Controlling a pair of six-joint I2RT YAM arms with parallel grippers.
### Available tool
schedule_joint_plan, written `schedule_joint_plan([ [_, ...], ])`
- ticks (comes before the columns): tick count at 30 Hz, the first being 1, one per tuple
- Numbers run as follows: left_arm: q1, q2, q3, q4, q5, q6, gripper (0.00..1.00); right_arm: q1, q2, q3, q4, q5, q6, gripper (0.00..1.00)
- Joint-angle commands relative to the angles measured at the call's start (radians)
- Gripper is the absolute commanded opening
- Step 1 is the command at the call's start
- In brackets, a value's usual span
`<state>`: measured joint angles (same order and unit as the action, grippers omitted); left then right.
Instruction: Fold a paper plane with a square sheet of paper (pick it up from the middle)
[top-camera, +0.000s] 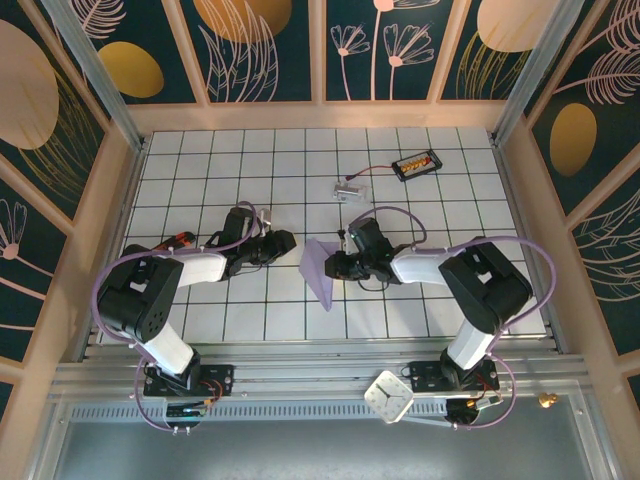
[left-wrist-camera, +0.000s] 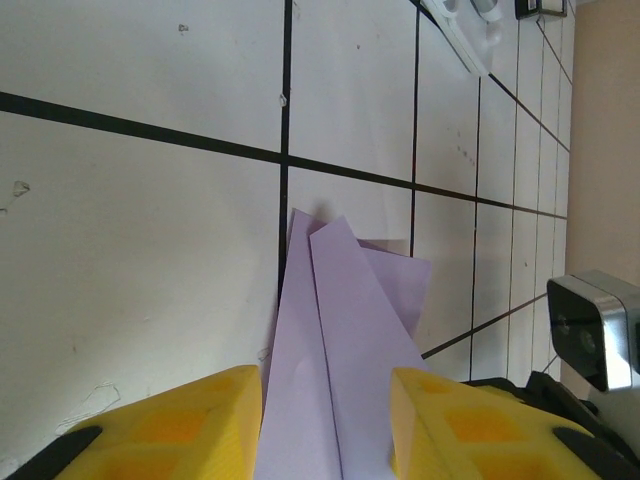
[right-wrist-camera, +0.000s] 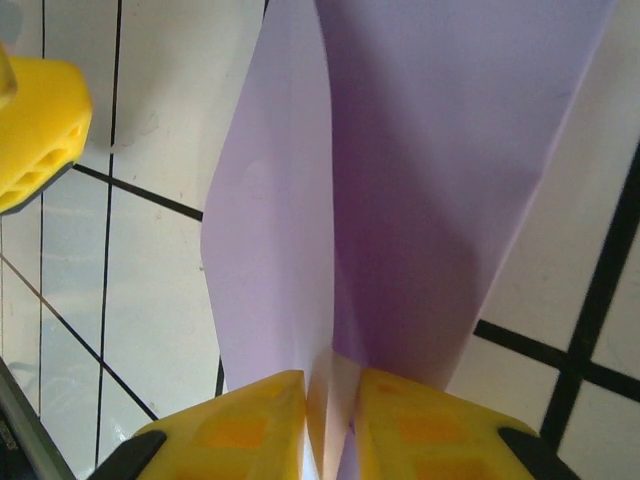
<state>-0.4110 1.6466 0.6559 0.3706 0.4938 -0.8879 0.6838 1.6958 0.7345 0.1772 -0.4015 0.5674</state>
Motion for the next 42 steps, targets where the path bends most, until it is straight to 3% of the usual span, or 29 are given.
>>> schedule_joint_plan([
  [1, 0.001, 0.004, -0.001, -0.005, 0.008, 0.017, 0.39, 0.010, 0.014, 0.032, 0.030, -0.019, 0.003, 0.11],
  [3, 0.001, 0.000, 0.005, -0.012, 0.007, 0.023, 0.39, 0.003, -0.011, 0.036, -0.002, -0.013, -0.016, 0.01],
  [6, 0.004, -0.025, 0.023, -0.048, -0.017, 0.043, 0.40, -0.042, -0.115, 0.049, -0.163, 0.075, -0.083, 0.00],
  [11, 0.020, -0.086, 0.025, -0.053, -0.062, 0.052, 0.43, -0.031, -0.264, 0.208, -0.644, 0.514, -0.185, 0.00],
  [15, 0.034, -0.109, 0.020, -0.056, -0.091, 0.059, 0.45, 0.094, -0.239, 0.363, -0.918, 0.883, -0.117, 0.00],
  [19, 0.061, -0.120, 0.000, -0.059, -0.114, 0.061, 0.46, 0.209, -0.076, 0.476, -1.011, 1.013, -0.023, 0.00],
  [24, 0.086, -0.135, -0.020, -0.095, -0.167, 0.083, 0.48, 0.310, 0.201, 0.586, -0.948, 0.991, 0.034, 0.01],
  [29, 0.100, -0.162, -0.054, -0.101, -0.207, 0.091, 0.51, 0.384, 0.337, 0.720, -0.830, 0.855, 0.038, 0.19],
  [33, 0.100, -0.184, -0.074, -0.087, -0.174, 0.073, 0.51, 0.404, 0.254, 0.686, -0.711, 0.752, 0.019, 0.25],
  [38, 0.089, -0.202, -0.120, 0.003, -0.042, -0.013, 0.50, 0.370, 0.035, 0.494, -0.556, 0.615, -0.011, 0.30],
  [42, 0.052, -0.252, -0.128, -0.027, -0.037, -0.016, 0.50, 0.296, -0.137, 0.321, -0.448, 0.488, -0.005, 0.37],
])
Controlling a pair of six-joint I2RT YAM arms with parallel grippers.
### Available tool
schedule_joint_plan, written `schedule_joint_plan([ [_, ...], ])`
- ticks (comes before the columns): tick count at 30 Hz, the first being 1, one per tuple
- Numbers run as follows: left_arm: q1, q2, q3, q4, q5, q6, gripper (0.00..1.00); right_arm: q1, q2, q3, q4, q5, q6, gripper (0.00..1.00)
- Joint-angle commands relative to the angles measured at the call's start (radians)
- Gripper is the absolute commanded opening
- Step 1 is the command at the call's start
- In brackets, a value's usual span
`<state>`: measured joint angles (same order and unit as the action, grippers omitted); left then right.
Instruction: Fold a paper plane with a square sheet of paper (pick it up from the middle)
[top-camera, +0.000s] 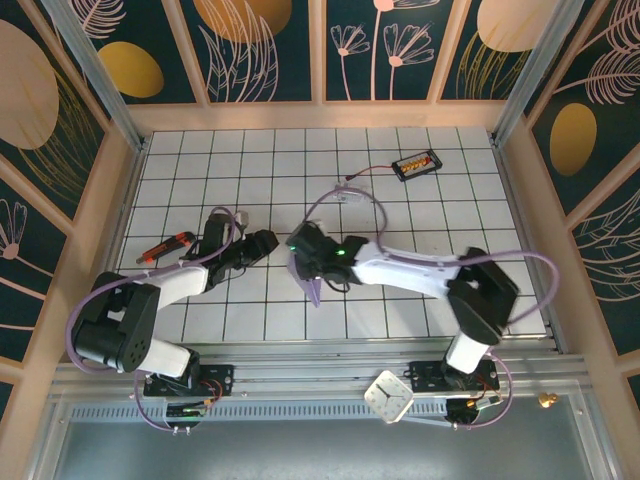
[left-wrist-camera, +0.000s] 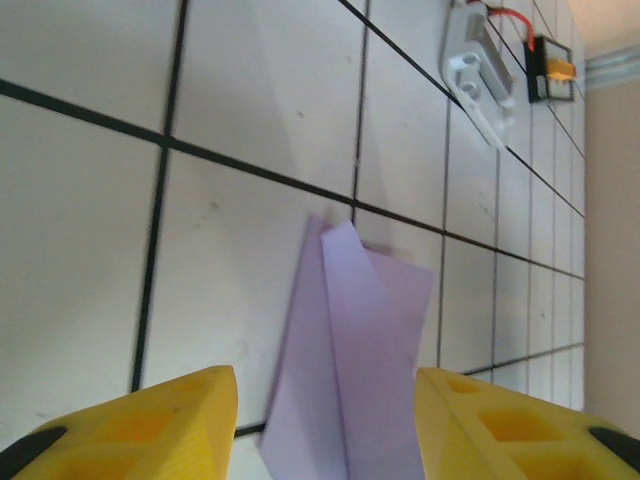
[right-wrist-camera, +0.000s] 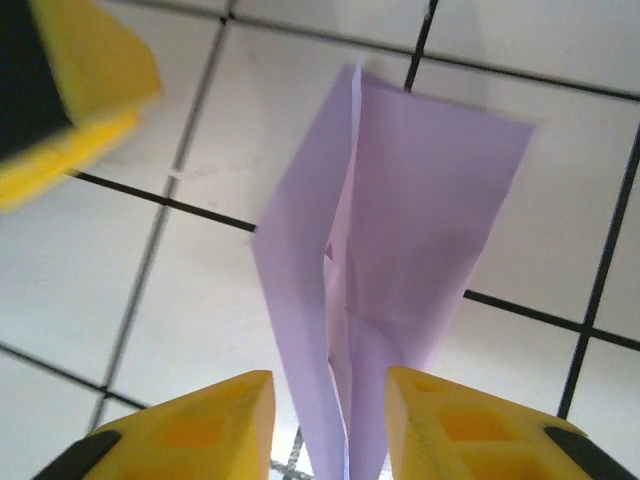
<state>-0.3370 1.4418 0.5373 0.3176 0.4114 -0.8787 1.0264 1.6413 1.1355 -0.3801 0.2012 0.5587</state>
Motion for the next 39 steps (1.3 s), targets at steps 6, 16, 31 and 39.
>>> schedule_joint_plan([
  [6, -0.026, -0.057, -0.007, 0.001, 0.025, -0.020, 0.50, -0.199, -0.127, -0.276, 0.355, -0.316, 0.006, 0.44],
  [16, -0.024, -0.035, 0.001, 0.000, 0.030, -0.021, 0.50, -0.233, 0.027, -0.298, 0.475, -0.330, 0.052, 0.43],
  [31, -0.025, -0.008, -0.005, 0.016, 0.044, -0.008, 0.50, -0.296, 0.149, -0.307, 0.641, -0.408, 0.078, 0.41],
  [39, -0.025, -0.011, -0.002, 0.013, 0.042, -0.005, 0.50, -0.318, 0.166, -0.330, 0.754, -0.459, 0.121, 0.24],
])
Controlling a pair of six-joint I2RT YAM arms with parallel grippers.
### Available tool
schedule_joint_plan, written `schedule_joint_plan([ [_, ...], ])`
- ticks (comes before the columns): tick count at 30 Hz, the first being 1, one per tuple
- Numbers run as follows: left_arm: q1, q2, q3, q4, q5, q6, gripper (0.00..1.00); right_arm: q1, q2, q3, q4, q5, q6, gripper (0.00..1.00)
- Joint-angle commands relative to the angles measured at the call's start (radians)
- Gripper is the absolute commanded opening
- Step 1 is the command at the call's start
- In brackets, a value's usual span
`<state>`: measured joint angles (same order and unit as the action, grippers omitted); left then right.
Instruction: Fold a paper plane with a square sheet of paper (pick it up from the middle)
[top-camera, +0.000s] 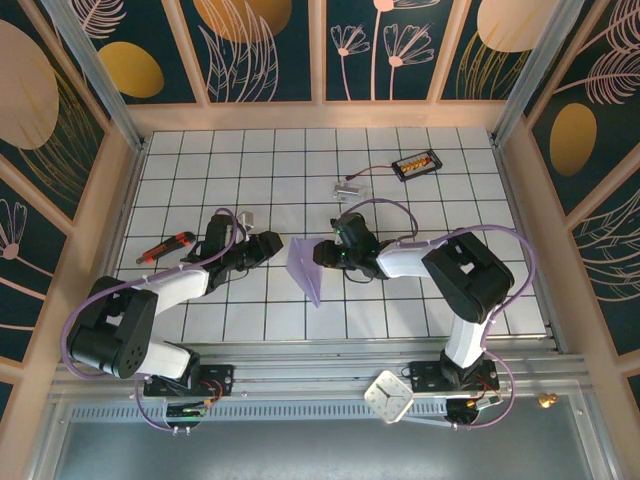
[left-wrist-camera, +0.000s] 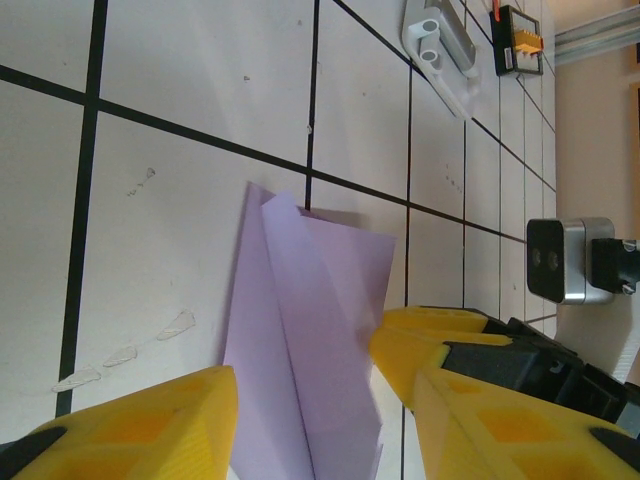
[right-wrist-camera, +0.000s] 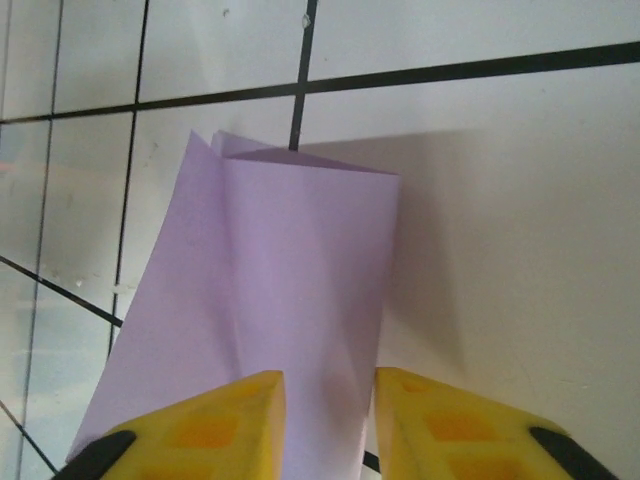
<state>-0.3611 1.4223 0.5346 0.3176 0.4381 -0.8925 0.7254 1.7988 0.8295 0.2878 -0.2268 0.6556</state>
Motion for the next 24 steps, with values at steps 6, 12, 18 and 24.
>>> schedule_joint_plan([
  [6, 0.000, -0.001, 0.008, 0.002, 0.013, 0.018, 0.50, -0.042, -0.069, -0.066, 0.149, -0.036, 0.020, 0.00],
  [12, 0.000, -0.008, 0.015, -0.006, 0.011, 0.023, 0.50, -0.061, -0.218, -0.090, 0.031, 0.029, -0.078, 0.00],
  [18, -0.001, -0.001, 0.015, 0.003, 0.016, 0.021, 0.50, -0.062, -0.124, 0.003, -0.061, -0.014, -0.142, 0.19],
  [24, -0.001, -0.011, 0.014, -0.008, 0.011, 0.024, 0.50, -0.064, 0.020, 0.115, -0.074, -0.002, -0.180, 0.35],
])
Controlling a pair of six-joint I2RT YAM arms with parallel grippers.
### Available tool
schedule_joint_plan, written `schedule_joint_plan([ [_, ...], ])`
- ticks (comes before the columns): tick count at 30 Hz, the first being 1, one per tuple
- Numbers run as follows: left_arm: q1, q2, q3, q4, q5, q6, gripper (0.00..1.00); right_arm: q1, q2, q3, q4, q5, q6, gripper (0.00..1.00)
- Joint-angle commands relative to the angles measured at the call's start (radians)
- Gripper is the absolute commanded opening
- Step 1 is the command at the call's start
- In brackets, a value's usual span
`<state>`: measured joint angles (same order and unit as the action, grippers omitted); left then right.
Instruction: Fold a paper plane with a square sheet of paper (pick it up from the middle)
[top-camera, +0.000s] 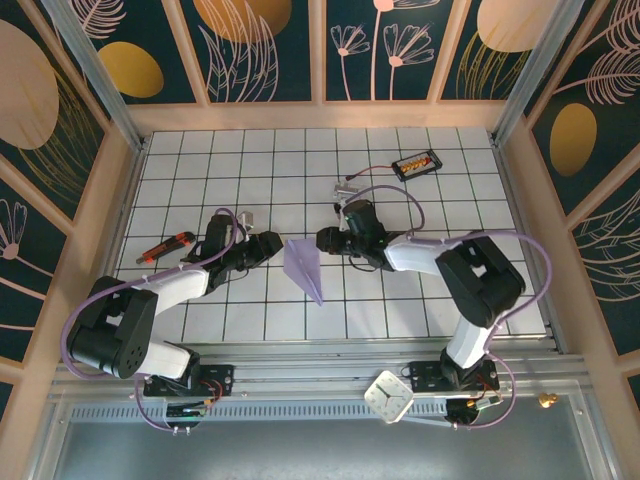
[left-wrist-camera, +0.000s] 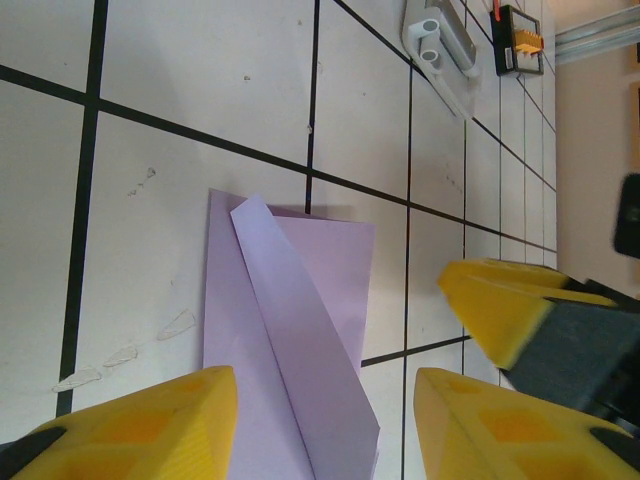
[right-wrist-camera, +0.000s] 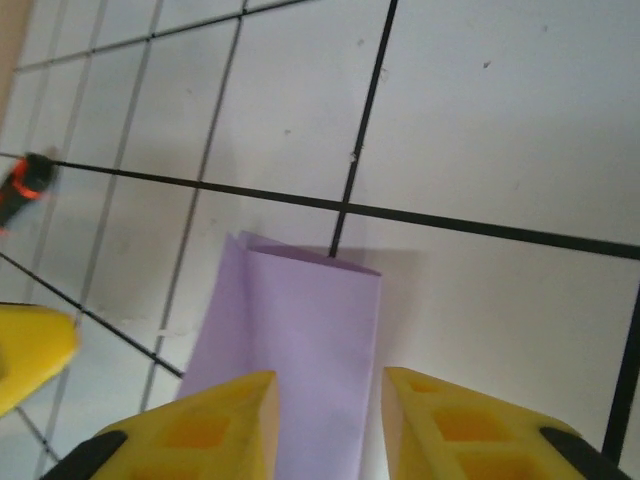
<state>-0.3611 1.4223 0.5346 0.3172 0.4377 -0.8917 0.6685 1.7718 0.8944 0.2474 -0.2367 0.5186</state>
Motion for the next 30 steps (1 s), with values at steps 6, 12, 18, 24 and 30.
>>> schedule_joint_plan([
  [6, 0.000, -0.017, 0.019, -0.012, 0.013, 0.026, 0.50, -0.012, 0.150, 0.105, -0.022, -0.036, -0.063, 0.37],
  [12, -0.001, -0.011, 0.021, -0.010, 0.018, 0.028, 0.50, -0.011, 0.186, 0.100, 0.055, -0.127, -0.032, 0.35],
  [18, 0.000, -0.010, 0.018, -0.011, 0.019, 0.032, 0.50, -0.010, 0.209, 0.094, 0.105, -0.161, 0.000, 0.27],
  [24, 0.000, -0.008, 0.020, -0.012, 0.019, 0.035, 0.50, -0.033, 0.167, 0.078, 0.122, -0.153, -0.004, 0.04],
  [30, 0.000, -0.014, 0.031, -0.018, 0.019, 0.034, 0.50, -0.095, -0.072, -0.019, 0.017, -0.095, -0.051, 0.00],
])
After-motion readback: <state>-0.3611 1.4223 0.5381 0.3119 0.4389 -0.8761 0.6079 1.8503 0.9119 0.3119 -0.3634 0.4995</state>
